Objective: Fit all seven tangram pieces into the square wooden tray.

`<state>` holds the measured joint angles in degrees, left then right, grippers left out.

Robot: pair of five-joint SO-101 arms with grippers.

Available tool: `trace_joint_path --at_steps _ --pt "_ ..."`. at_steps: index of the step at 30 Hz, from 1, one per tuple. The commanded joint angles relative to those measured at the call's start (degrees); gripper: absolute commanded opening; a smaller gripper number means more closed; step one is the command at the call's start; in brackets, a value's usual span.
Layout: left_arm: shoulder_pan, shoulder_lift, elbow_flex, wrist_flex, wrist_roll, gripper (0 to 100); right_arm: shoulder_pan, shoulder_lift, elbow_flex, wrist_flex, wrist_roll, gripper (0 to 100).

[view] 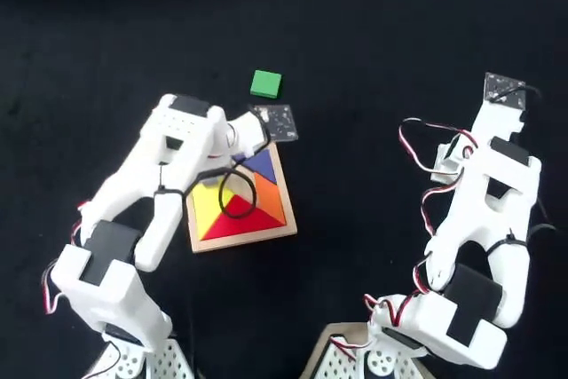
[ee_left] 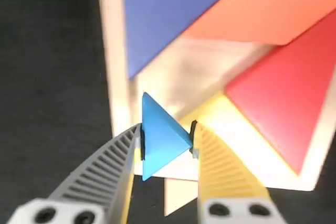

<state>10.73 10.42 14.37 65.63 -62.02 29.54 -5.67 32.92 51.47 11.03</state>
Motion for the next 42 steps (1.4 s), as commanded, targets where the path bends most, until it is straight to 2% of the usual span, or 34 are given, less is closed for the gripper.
trace_joint_path --at_steps 1,4,7,16,22,42 --pt "-1.63 -0.35 -4.62 -0.79 -1.32 16 -0.97 -0.13 -3.03 -0.79 -0.35 1.1" --pt "-1.54 -0.35 -4.35 -0.79 -1.58 25 -1.05 -0.13 -3.03 -0.79 -0.26 1.1" --pt "-1.27 -0.35 -4.18 -0.79 -1.58 30 -1.05 -0.13 -3.03 -0.79 -0.26 1.1" --pt "-2.15 -0.26 -4.00 -3.87 -1.76 30 -1.05 -0.13 -3.03 -0.70 0.00 1.1" --pt "-2.07 4.84 -4.62 -6.77 -1.76 30 -1.05 -0.22 -2.42 -0.79 0.18 1.1" --pt "-8.31 5.54 -7.25 -10.11 -1.32 30 -1.23 -0.22 -2.42 -0.88 0.18 1.1"
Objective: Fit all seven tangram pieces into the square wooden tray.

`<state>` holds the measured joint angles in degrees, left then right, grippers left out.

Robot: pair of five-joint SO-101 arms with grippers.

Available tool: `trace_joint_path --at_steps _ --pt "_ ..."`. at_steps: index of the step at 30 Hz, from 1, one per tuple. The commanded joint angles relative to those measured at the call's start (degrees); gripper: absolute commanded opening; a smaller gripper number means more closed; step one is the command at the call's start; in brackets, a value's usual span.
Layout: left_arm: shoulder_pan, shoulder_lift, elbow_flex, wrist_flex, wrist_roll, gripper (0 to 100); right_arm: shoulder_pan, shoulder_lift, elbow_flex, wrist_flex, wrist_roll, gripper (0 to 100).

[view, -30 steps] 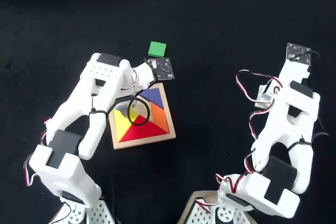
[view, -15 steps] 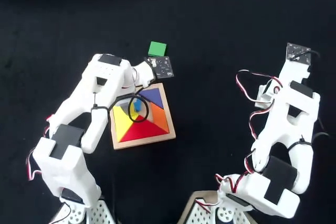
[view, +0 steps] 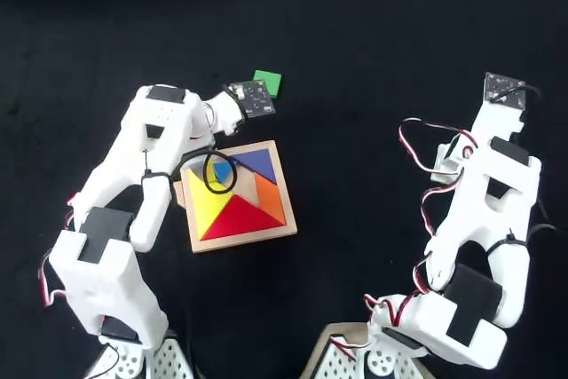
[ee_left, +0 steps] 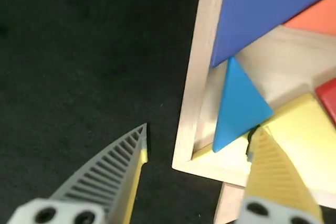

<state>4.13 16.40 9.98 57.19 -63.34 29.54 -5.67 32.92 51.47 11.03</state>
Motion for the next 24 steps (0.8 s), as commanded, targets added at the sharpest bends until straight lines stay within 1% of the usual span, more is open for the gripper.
trace_joint_path --at_steps 1,6,8,11,13,16,18,21,24 --pt "-2.15 -0.44 -3.38 -1.67 0.00 30 -1.23 -0.22 -2.42 -0.88 0.18 1.1" --pt "-3.56 -0.88 -4.70 -1.05 0.00 30 -1.23 -0.22 -2.33 -0.88 0.18 1.1" --pt "-3.30 -0.88 -5.14 0.62 0.09 30 -1.23 -0.22 -2.33 -0.88 0.18 1.1" --pt "-0.22 -0.97 -5.23 2.81 0.18 30 -1.23 -0.22 -2.42 -0.88 0.18 1.1" --pt "2.77 -0.97 -5.32 2.29 2.73 30 -1.23 -0.22 -2.51 -0.88 0.18 1.1" --pt "6.99 -0.62 -6.11 -1.23 8.00 30 -1.23 -0.22 -2.51 -0.88 0.18 1.1" --pt "8.66 -0.35 -6.02 -2.99 9.23 30 -1.23 -0.22 -2.33 -0.88 0.18 1.1" --pt "9.10 0.09 -5.85 -4.40 8.97 30 -1.23 -0.22 -2.24 -0.88 0.18 1.1" --pt "7.52 2.81 -6.46 -5.54 8.97 30 -1.23 -0.22 -2.15 -1.67 0.18 1.1"
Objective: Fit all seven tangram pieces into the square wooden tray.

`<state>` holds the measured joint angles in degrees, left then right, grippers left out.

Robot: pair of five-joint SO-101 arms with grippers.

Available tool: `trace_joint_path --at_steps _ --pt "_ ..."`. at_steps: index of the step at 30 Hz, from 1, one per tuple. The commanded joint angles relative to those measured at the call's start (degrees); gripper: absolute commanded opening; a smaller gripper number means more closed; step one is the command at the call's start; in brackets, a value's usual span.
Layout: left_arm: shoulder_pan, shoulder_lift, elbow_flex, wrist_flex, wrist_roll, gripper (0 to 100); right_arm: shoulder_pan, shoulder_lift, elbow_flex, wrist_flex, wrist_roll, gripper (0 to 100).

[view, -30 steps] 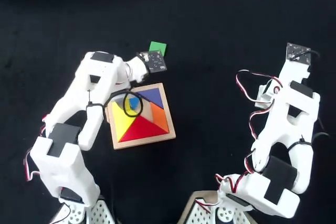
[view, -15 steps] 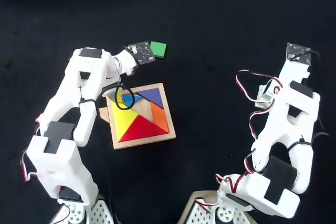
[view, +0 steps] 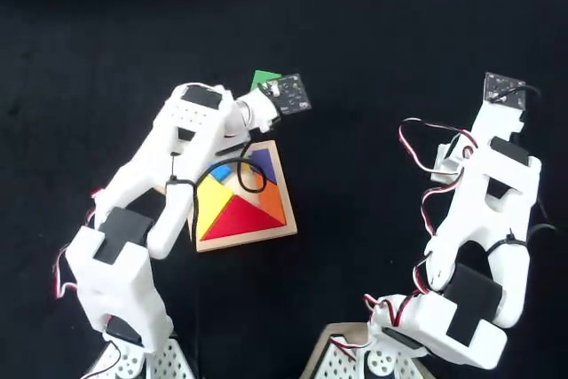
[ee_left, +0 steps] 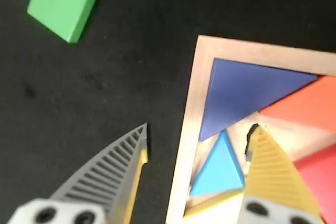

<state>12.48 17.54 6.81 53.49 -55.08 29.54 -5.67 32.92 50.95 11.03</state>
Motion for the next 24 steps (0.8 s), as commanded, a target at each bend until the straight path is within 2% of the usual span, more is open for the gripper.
trace_joint_path --at_steps 1,15,20,24 --pt "-1.27 2.64 -3.30 -2.11 0.70 30 -1.23 -0.22 -2.15 -1.23 0.18 1.1" --pt "-9.19 5.80 -5.49 -1.49 -1.76 30 -1.85 -0.22 -2.15 -1.05 0.18 1.1" --pt "-9.80 5.36 -5.14 1.58 -5.10 30 -1.85 -0.22 -2.15 -1.05 0.18 1.1" --pt "-9.10 2.20 -5.14 2.99 -3.78 30 -1.85 -0.57 -2.15 -1.05 0.00 1.1"
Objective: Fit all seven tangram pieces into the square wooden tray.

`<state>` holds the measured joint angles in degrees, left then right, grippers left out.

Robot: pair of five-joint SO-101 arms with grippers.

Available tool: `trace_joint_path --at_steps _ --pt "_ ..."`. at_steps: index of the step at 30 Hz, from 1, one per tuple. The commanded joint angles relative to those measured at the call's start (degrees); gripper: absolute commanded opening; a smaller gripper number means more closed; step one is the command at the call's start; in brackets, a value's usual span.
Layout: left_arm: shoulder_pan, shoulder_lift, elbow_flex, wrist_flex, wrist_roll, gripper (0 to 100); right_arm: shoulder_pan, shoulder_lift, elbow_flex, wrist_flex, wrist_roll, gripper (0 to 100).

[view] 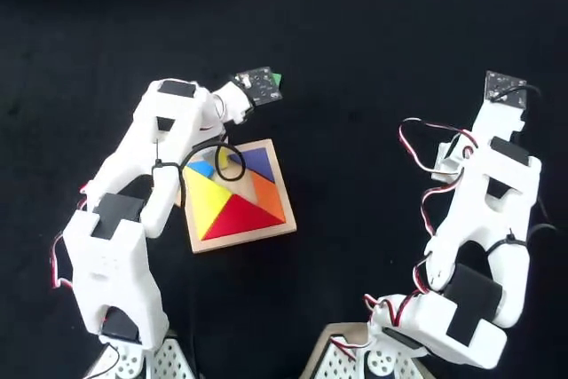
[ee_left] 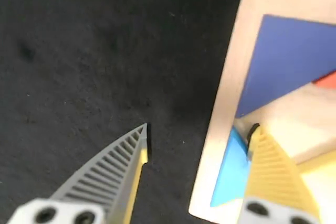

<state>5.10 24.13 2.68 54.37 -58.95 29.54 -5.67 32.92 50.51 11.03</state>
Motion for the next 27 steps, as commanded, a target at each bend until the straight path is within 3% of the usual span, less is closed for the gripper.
trace_joint_path --at_steps 1,9,15,18,23,27 --pt "-1.63 -6.07 -1.01 3.08 0.79 30 -1.85 -0.66 -2.15 -0.53 0.00 1.1" --pt "3.21 -28.04 -0.57 12.57 11.52 30 -3.43 -3.30 -2.15 0.00 1.49 1.1" --pt "2.42 -50.11 0.31 22.42 27.52 30 -18.20 -10.95 -3.30 5.54 14.77 1.1" --pt "-2.33 -60.13 5.67 24.62 34.55 30 -25.76 -10.51 -9.45 12.66 12.40 3.5" --pt "-12.53 -74.11 24.57 21.27 46.59 30 -32.79 -0.31 -30.11 27.43 11.08 17.5" --pt "-18.42 -82.11 42.86 13.01 53.45 30 -39.12 10.77 -48.31 35.08 17.58 18.2"
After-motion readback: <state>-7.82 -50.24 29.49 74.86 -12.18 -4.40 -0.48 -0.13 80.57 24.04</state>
